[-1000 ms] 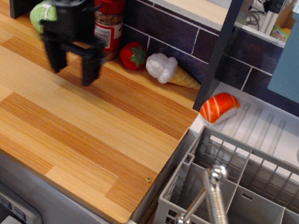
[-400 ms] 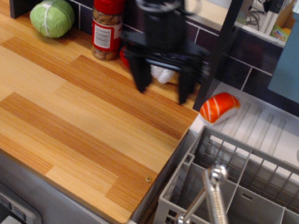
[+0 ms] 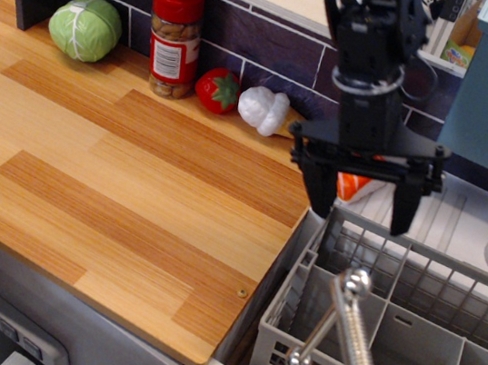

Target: Move drying rack out of sink

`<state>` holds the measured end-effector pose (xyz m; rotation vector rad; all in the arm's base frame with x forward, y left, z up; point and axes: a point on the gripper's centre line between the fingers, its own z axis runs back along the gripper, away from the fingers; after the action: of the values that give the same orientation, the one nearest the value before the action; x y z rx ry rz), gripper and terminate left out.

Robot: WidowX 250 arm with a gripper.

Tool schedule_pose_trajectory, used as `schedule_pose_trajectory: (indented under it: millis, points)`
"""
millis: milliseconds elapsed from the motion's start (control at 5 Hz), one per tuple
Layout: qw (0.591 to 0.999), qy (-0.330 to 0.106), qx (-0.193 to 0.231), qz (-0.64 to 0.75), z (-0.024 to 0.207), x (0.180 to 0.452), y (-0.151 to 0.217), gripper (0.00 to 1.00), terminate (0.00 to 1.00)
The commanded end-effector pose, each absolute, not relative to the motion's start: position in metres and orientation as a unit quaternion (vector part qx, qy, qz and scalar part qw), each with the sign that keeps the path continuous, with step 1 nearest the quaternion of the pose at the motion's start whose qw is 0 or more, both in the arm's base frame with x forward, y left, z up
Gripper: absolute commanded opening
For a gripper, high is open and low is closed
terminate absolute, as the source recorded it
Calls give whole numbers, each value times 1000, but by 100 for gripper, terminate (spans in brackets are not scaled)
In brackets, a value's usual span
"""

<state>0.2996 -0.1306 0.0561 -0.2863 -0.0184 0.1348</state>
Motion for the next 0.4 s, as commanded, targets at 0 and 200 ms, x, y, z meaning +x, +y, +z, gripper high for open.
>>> schedule_pose_trajectory:
  millis: [0, 200]
  points:
    - [988, -24, -136, 65, 56, 310, -177, 100, 0]
    - [992, -24, -111, 63, 34, 315, -186, 100, 0]
